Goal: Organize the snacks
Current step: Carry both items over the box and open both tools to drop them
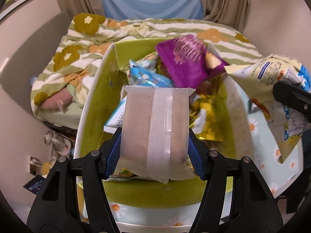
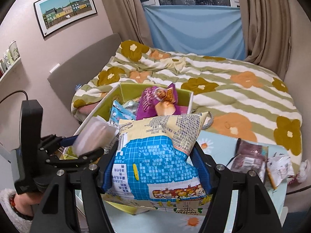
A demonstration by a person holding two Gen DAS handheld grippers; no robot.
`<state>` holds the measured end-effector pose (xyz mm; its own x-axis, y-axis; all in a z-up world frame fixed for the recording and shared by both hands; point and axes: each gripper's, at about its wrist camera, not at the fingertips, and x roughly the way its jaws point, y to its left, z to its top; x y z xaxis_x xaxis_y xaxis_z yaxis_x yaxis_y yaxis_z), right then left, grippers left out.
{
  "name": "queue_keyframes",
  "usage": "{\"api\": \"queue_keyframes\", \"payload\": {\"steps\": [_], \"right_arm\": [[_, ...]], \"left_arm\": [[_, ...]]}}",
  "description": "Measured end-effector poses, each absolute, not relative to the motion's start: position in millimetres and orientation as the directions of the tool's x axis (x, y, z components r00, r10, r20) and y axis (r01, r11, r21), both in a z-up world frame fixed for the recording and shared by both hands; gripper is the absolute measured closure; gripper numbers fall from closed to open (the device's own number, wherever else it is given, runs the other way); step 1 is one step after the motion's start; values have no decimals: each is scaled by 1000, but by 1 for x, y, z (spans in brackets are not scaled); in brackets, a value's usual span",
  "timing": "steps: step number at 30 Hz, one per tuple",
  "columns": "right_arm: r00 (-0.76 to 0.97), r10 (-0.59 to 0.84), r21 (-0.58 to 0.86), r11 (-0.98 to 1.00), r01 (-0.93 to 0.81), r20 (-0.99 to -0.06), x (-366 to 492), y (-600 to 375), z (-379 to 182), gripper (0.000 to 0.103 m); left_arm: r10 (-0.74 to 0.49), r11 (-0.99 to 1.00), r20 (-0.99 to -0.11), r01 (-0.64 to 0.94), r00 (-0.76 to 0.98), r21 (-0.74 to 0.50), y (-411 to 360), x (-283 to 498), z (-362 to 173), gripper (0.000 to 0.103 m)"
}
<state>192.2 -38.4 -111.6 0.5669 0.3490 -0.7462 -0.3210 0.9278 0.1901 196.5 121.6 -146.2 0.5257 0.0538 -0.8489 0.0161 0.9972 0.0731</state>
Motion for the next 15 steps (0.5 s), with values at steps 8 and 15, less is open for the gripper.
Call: {"api": "queue_keyframes", "payload": {"steps": [8, 15], "right_arm": [[560, 301, 177, 948, -265, -772, 191, -24, -120, 38], [542, 304, 204, 950, -238, -783, 196, 1, -126, 38]], "left_arm": [[17, 999, -813, 24, 582, 39, 154, 186, -137, 0], [22, 998, -816, 33, 578, 50, 178, 184, -138, 0]]}}
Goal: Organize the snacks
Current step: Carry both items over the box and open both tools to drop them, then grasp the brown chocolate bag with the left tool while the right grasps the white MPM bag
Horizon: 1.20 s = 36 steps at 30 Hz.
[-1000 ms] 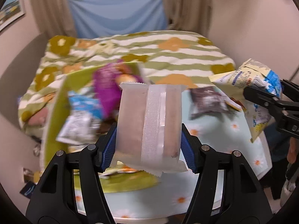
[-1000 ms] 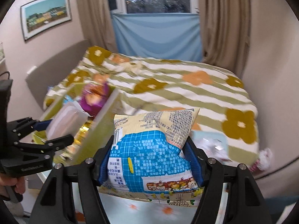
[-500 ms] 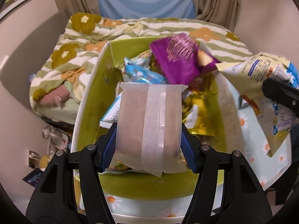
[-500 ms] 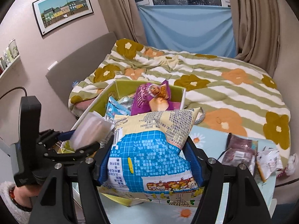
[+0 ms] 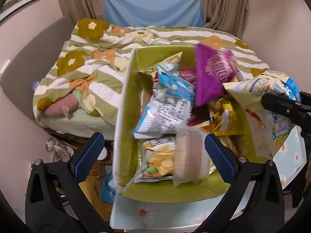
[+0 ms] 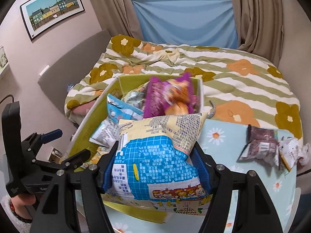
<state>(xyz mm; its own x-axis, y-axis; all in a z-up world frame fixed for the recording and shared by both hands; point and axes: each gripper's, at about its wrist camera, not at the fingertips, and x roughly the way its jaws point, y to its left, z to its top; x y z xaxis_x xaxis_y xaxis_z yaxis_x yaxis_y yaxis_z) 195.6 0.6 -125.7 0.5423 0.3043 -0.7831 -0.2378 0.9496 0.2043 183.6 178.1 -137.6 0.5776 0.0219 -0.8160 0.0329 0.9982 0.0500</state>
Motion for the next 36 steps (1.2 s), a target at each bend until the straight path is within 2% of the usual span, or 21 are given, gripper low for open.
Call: {"api": "queue_keyframes", "payload": {"steps": [9, 10, 11, 13, 20, 27, 36], "right_arm": [[497, 333, 229, 938, -259, -801, 216, 31, -139, 36], [492, 343, 239, 935, -263, -800, 218, 32, -141, 34], [490, 347, 242, 933, -265, -800, 218, 31, -143, 30], [488, 358, 256, 930, -264, -796, 217, 29, -147, 0], [503, 357, 256, 931, -261, -787, 210, 17, -151, 0], [544, 360, 224, 927, -300, -758, 200, 15, -129, 0], [645, 316, 193, 947, -255, -696, 176, 2, -88, 0]], "left_arm": [[36, 999, -832, 9, 554, 49, 199, 186, -141, 0], [39, 999, -831, 2, 554, 49, 200, 186, -141, 0], [43, 999, -832, -6, 553, 48, 202, 187, -141, 0], [51, 999, -840, -18, 541, 49, 203, 187, -144, 0], [57, 998, -854, -40, 518, 42, 203, 178, -152, 0], [77, 997, -818, -52, 570, 58, 200, 173, -125, 0], [70, 996, -761, -1, 645, 90, 188, 169, -83, 0]]}}
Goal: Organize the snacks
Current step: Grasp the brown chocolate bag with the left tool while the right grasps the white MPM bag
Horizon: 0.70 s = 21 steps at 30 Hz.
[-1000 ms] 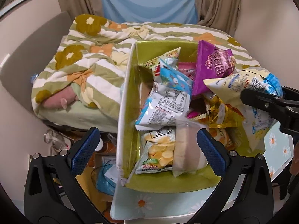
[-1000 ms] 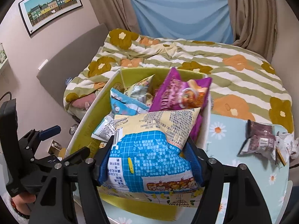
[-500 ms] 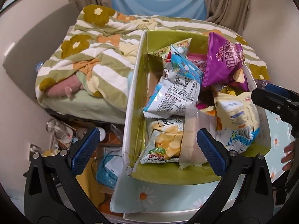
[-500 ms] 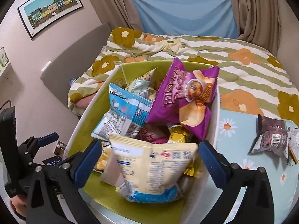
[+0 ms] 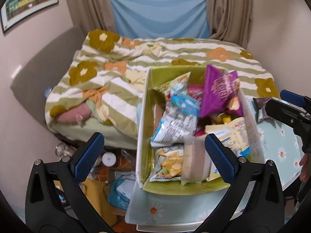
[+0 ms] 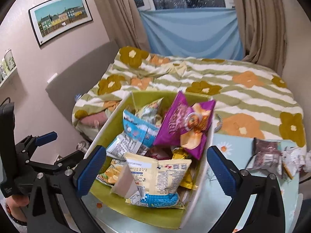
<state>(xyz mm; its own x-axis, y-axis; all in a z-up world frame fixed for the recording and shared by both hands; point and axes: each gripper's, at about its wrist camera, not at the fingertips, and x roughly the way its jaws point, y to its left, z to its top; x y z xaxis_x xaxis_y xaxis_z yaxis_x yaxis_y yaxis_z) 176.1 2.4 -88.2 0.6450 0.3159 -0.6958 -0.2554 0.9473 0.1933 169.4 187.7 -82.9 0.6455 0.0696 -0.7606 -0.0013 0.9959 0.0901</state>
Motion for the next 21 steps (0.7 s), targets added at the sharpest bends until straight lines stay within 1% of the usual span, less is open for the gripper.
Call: {"api": "queue_keyframes", "payload": {"steps": [5, 10, 15, 18, 21], "right_arm": [[684, 263, 179, 965, -194, -681, 159, -19, -72, 0], [721, 179, 162, 982, -93, -670, 145, -63, -60, 0], [749, 79, 133, 991, 12, -658, 135, -122, -52, 0], [754, 50, 155, 986, 69, -655, 133, -166, -53, 0], [734, 37, 174, 978, 112, -678, 135, -209, -59, 0]], "left_arm": [[8, 995, -735, 65, 678, 70, 164, 172, -67, 0], [-53, 989, -718, 134, 694, 57, 128, 181, -56, 0], [-108, 977, -717, 206, 689, 51, 70, 195, -53, 0], [-125, 971, -724, 233, 679, 50, 30, 205, -57, 0], [-151, 966, -746, 257, 649, 28, -12, 219, -66, 0]]}}
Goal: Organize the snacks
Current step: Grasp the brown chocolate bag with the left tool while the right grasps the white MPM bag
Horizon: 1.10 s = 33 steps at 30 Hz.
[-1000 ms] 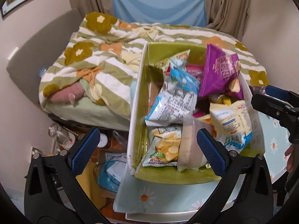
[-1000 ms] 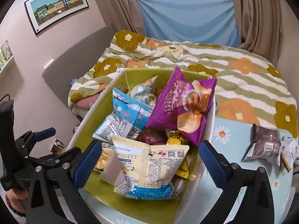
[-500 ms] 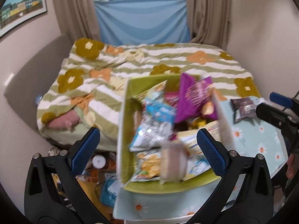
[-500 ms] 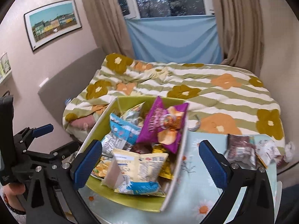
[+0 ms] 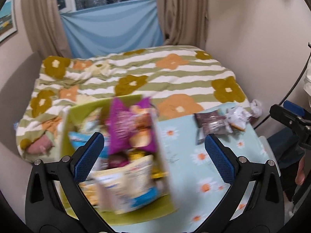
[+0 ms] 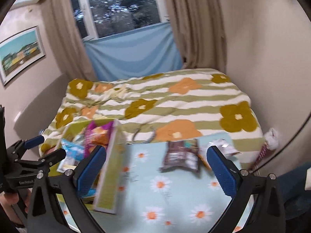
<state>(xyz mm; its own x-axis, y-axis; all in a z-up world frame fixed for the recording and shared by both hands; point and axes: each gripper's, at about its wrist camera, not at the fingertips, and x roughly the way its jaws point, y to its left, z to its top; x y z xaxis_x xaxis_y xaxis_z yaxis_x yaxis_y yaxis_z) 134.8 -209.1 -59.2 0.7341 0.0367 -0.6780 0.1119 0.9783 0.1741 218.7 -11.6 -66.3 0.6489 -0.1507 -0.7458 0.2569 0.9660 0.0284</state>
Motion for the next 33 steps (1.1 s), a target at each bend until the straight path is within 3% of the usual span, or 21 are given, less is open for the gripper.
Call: {"api": "queue_keyframes", "payload": {"steps": [14, 23, 33], "right_arm": [[596, 125, 286, 941, 184, -793, 176, -351, -134, 0], [515, 234, 374, 909, 186, -825, 206, -374, -193, 0], [478, 293, 430, 880, 204, -828, 227, -378, -223, 0]], "left_arm": [[-143, 964, -867, 265, 477, -13, -168, 297, -155, 0], [-126, 972, -916, 232, 381, -37, -195, 335, -218, 0], [-121, 977, -948, 205, 293, -61, -201, 352, -268, 0]]}}
